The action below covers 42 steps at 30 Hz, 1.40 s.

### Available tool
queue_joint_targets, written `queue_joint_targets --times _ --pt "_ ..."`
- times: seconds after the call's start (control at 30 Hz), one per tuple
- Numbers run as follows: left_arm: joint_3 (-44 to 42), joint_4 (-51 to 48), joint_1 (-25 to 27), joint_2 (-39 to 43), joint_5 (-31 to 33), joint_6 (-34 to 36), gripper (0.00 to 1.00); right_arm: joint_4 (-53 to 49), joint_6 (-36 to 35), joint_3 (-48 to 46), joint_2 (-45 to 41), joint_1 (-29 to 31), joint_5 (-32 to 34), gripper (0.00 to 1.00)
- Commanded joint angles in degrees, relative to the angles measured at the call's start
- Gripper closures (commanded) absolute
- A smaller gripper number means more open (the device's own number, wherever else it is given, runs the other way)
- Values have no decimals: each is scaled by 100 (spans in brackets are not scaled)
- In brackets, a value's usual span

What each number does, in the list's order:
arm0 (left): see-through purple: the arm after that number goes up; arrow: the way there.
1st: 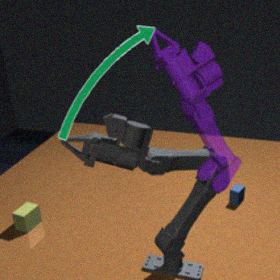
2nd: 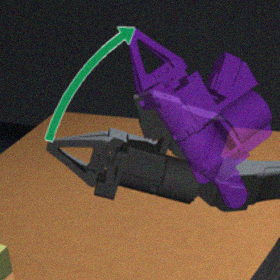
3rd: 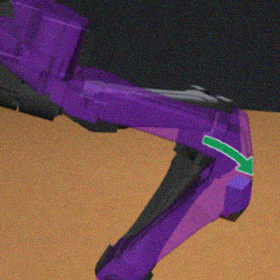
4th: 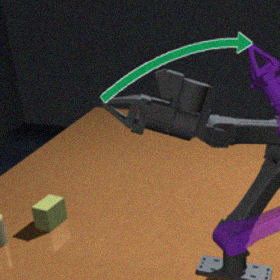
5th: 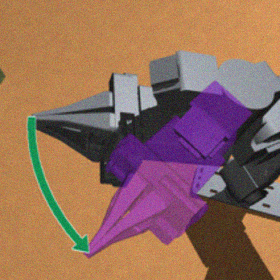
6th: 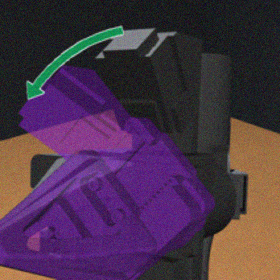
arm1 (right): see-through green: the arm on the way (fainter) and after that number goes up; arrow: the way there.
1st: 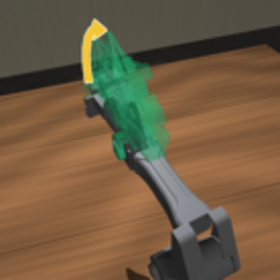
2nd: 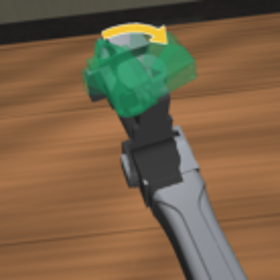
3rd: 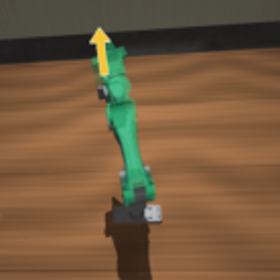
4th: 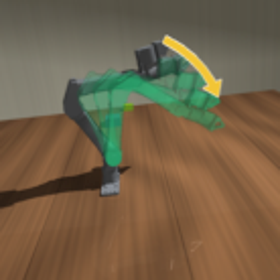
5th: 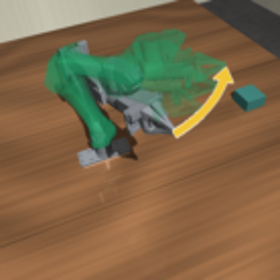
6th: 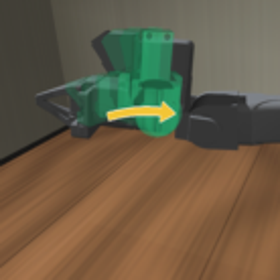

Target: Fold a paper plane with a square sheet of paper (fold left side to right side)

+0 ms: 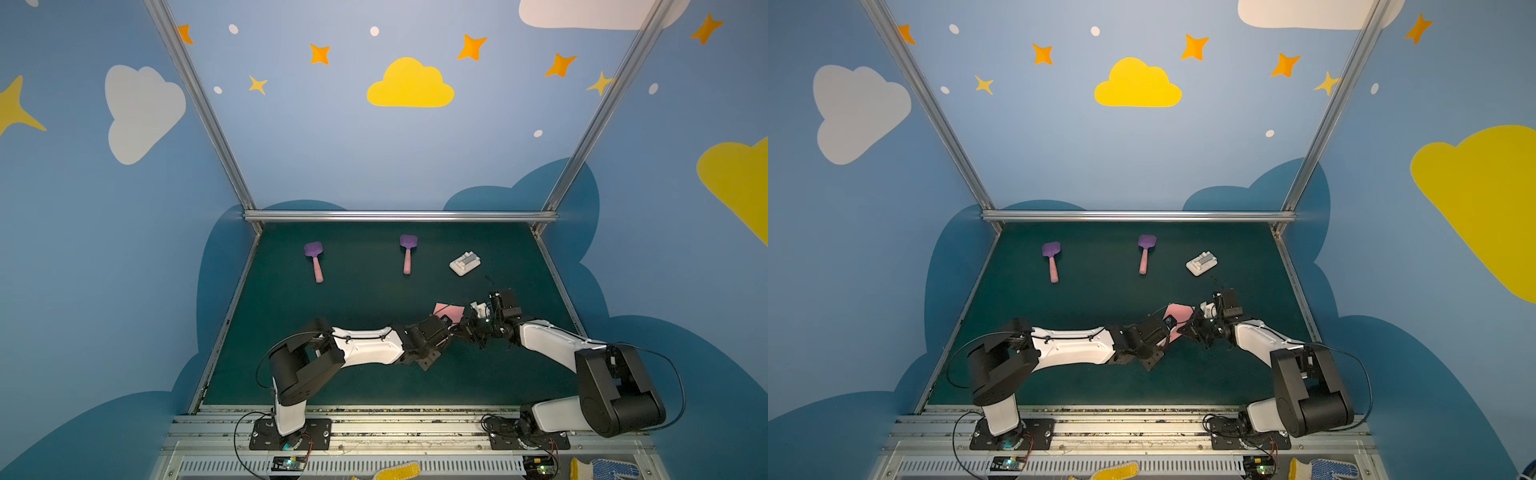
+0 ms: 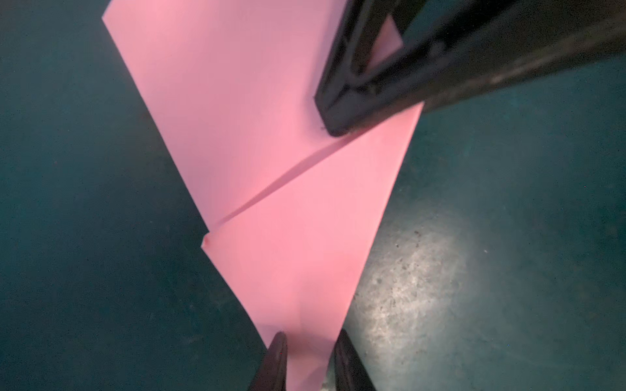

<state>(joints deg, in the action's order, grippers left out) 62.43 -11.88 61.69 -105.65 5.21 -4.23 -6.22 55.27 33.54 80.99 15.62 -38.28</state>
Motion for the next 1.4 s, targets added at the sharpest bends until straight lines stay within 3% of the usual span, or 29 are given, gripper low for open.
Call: queue_joint_targets --times 0.0,0.47,0.67,0.77,0.87,1.1,1.37 --pt "93 12 10 -147 -46 106 75 -72 -68 74 57 -10 -72 100" --pt "142 1 10 -187 -253 143 95 -64 -115 128 148 -23 -125 100" --pt "164 -25 -24 -124 -449 87 96 -87 -167 177 147 -98 -204 100" --pt "218 -106 -116 -110 -756 -106 96 -189 -271 228 86 -162 -290 71" --pt "327 -267 -267 -172 -1180 -343 96 -282 -379 217 -116 -242 -352 61" --pt "502 -527 -516 -289 -1698 -791 96 -549 -578 46 -724 -305 -429 55" --pt "797 -911 -793 -650 -2620 -1106 96 -954 -1062 -440 -1135 -305 -234 59"
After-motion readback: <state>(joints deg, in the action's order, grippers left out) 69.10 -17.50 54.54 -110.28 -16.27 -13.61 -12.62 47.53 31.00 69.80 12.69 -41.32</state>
